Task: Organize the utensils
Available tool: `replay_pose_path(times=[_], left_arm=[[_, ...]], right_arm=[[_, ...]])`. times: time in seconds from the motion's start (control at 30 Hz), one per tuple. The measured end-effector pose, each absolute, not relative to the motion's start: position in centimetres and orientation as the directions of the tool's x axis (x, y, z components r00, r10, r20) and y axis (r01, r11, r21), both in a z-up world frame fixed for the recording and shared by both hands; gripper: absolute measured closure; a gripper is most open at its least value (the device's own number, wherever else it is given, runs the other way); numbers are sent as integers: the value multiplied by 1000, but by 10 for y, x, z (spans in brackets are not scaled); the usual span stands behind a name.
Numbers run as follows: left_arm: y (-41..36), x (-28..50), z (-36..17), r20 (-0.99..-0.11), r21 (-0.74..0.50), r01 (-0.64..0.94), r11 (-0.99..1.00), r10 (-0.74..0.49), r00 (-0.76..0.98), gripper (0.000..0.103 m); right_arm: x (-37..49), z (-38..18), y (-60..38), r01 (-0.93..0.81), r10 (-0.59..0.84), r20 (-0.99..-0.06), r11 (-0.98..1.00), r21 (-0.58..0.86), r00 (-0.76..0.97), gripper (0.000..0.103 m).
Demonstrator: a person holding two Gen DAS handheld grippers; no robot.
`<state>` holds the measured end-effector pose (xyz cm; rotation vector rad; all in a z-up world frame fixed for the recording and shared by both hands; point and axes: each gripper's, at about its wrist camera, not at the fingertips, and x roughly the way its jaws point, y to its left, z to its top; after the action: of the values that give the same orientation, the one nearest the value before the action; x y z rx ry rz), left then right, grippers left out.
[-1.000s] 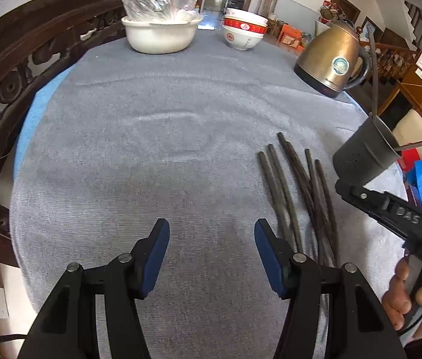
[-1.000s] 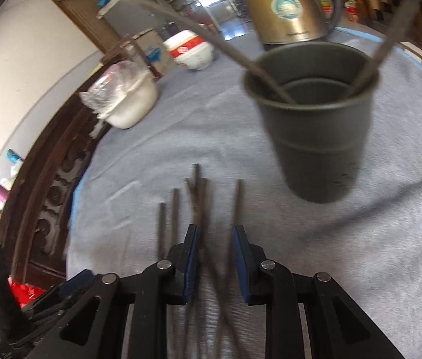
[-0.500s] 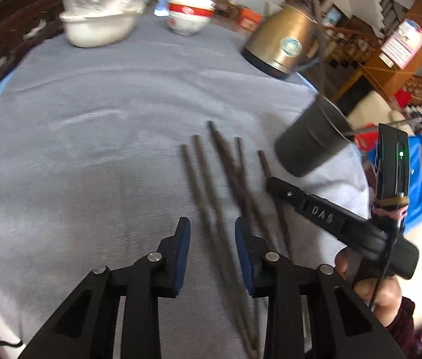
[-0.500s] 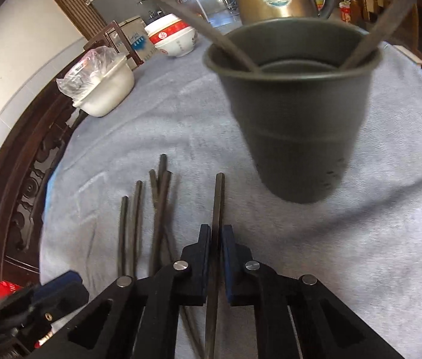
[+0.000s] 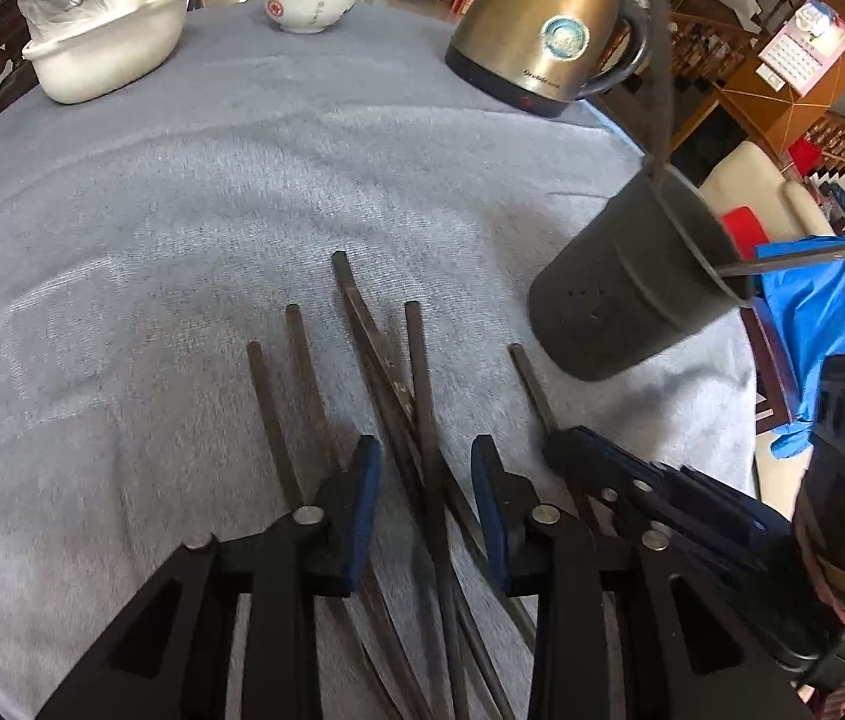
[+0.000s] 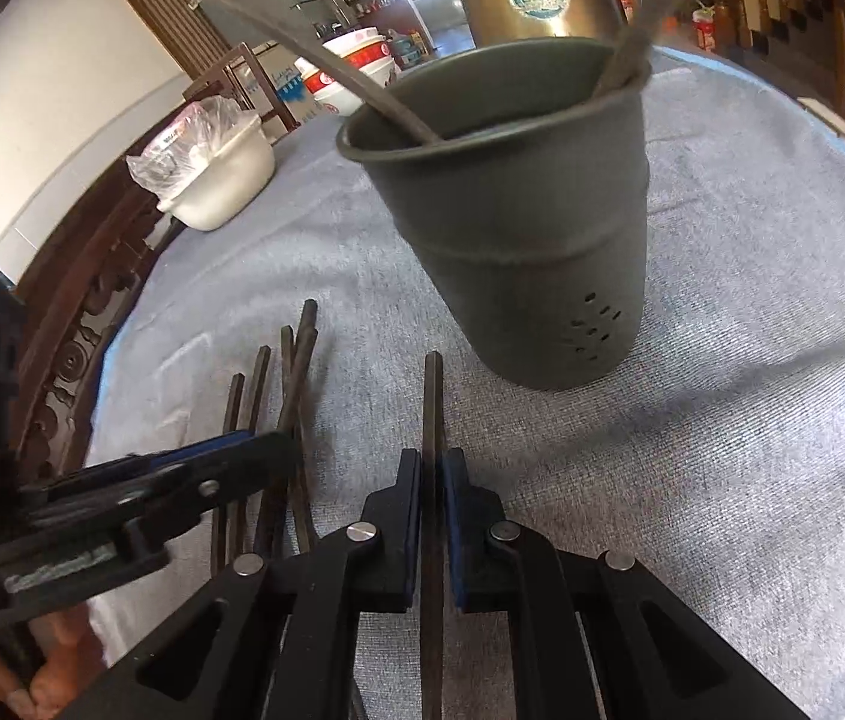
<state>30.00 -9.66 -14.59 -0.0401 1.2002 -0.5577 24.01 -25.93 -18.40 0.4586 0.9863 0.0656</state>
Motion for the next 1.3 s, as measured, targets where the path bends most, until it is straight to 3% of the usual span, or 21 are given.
replay_pose_path(times=[0.1,0.47,0.77,0.87,0.93,1.03,1.27,1.3], left_arm=[[-97,301,-149,-866,-313,404,860,-433,250,95],[-41,288,-127,-832,-316,414,853,-460,312,95],[-5,309,-144,-885,-265,349,899,-371,283,95],[-3,320,-148,-893,-280,329,902,-371,256,93],[-4,326,-146,-889,-298,319,900,-383,250,77],[-11,335,-142,-886,-302,320,898,-388,254,62],[-35,350,-155,-918,-238,305,922,-316,240,65],[-40,350,-158,-924,-227,317,921,-307,230,76]], right_arm=[[239,-185,-261,146,274,-780,895,420,563,94],[240,-185,-261,148,267,-782,898,414,564,94],[263,-178,-240,151,177,-874,951,271,453,92],[273,-176,-236,156,158,-898,958,240,411,92],[280,-176,-233,162,143,-910,962,221,390,92],[289,-176,-229,169,111,-915,967,189,389,91],[302,-178,-221,147,53,-897,980,131,440,93],[303,-178,-220,140,47,-896,983,121,442,95]])
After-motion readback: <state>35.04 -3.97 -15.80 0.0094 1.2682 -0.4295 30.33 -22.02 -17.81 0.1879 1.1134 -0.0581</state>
